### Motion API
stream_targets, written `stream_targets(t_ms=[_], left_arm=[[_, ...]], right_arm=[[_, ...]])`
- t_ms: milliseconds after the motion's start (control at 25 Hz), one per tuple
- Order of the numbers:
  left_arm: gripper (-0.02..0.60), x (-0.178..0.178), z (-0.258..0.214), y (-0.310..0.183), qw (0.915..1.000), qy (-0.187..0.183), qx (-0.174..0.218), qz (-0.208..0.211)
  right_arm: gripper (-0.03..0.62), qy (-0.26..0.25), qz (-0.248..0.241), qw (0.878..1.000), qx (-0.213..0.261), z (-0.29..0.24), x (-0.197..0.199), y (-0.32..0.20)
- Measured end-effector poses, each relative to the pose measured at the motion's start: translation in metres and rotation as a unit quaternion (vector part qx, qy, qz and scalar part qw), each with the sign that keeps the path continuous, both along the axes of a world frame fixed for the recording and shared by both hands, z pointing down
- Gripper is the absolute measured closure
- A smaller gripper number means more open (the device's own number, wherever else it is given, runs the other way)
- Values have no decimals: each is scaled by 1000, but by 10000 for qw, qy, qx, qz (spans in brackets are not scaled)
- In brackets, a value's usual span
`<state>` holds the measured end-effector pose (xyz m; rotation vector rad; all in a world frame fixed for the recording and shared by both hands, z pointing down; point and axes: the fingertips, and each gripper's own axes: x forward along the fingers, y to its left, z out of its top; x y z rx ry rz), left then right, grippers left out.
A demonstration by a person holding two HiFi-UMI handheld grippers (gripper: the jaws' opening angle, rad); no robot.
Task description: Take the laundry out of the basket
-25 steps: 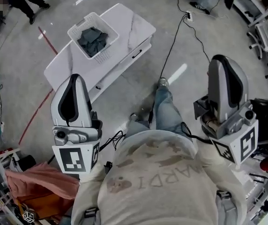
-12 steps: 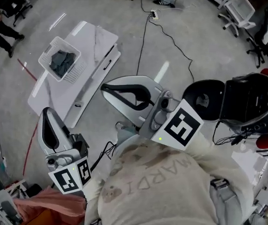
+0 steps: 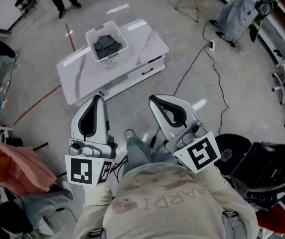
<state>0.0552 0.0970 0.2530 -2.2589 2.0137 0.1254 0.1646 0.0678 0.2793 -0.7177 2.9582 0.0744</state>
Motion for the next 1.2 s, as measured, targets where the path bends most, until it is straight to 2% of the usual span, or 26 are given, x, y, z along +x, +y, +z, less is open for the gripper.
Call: stream_targets(t_ms=[120, 240, 360, 520, 760, 960, 1080, 1200], left_arm=[[581, -13, 7, 29, 9993, 12, -139, -357], [581, -19, 6, 39, 9984, -31, -178, -534], [581, -23, 8, 36, 9986, -92, -196, -487], [581, -34, 4, 36, 9993, 54, -274, -263], [581, -59, 0, 43, 9984, 28, -557, 55], [581, -67, -1, 54, 9985, 126, -478, 253], [581, -73, 2, 62, 9988, 49, -421, 237], [581, -82, 4, 67, 9992, 125, -332, 157]], right_arm=[[568, 96, -555, 9984, -67, 17, -19, 18], [568, -26, -726, 9973, -144, 8, -29, 23], [568, -26, -701, 9975, -112, -2, -36, 25], [566, -75, -627, 9980, -59, -19, -53, 31], [566, -16, -539, 9985, -37, -29, -84, 39], [568, 110, -623, 9978, -172, -20, -103, 48], [568, 141, -659, 9975, -221, -13, -109, 53], [568, 189, -685, 9972, -240, -7, -113, 58]])
